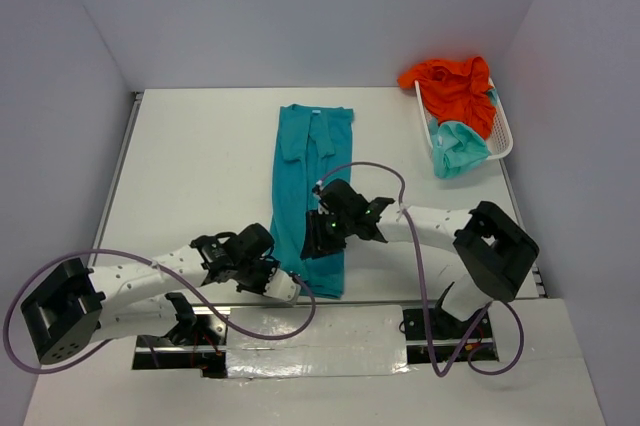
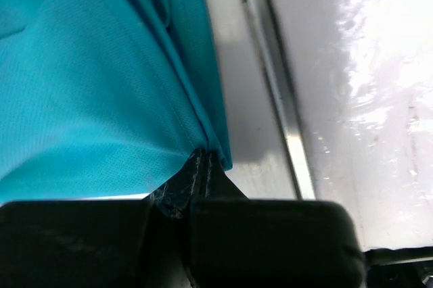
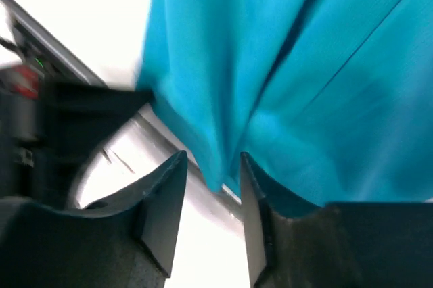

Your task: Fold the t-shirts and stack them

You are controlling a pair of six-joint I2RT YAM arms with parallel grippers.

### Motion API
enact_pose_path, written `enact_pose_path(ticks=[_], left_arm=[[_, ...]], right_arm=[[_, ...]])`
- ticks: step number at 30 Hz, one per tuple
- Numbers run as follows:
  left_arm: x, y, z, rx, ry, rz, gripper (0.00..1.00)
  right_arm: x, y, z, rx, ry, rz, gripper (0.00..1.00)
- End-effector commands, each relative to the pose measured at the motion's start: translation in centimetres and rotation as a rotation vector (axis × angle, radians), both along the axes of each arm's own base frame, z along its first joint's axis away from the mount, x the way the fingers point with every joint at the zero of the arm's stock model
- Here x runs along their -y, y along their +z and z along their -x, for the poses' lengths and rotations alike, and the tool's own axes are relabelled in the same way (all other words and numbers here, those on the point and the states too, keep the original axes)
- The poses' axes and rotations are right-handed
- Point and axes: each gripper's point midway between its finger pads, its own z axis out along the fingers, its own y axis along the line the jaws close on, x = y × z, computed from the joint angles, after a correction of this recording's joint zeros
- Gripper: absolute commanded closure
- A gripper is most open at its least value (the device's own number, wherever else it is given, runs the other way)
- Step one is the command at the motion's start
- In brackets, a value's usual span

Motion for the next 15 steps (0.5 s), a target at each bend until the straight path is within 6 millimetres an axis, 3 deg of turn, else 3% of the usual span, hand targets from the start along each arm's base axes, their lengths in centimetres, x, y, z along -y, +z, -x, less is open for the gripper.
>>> enact_pose_path(ticks=[1,4,9,10,13,15], left_arm=[[-0.2,-0.1,1.7,-0.057,-0.032,-0.033,1.0],[-0.1,0.2,1.7,-0.042,-0.027,-0.014,1.0],[-0.1,0.2,1.5,-0.037,-0.002,-0.006,1.0],[-0.1,0.2,1.5,-0.038,0.003,-0.009,1.0],[-0.4,0.2,1.5,-0.042,0.021,-0.021,1.0],[-0.5,0.4,1.5,-0.042,0.047,-0.016,1.0]], right_arm=[[0.4,2.3,-3.1,0.088,-0.061,-0.014,0.62],[-0.6,2.7,-4.6,0.127,-0.071,-0.021,0.95],[-2.3,3.0,-7.5,0.165,-0.088,-0.026,1.0],[-2.6,1.9,-7.9,0.147,-0.088,-0.013,1.0],[-3.1,1.2,-9.9,0.143,-0.118,-0.009,1.0],[-2.5,-1.3,-10.7,0.096,-0.142,0.058,1.0]])
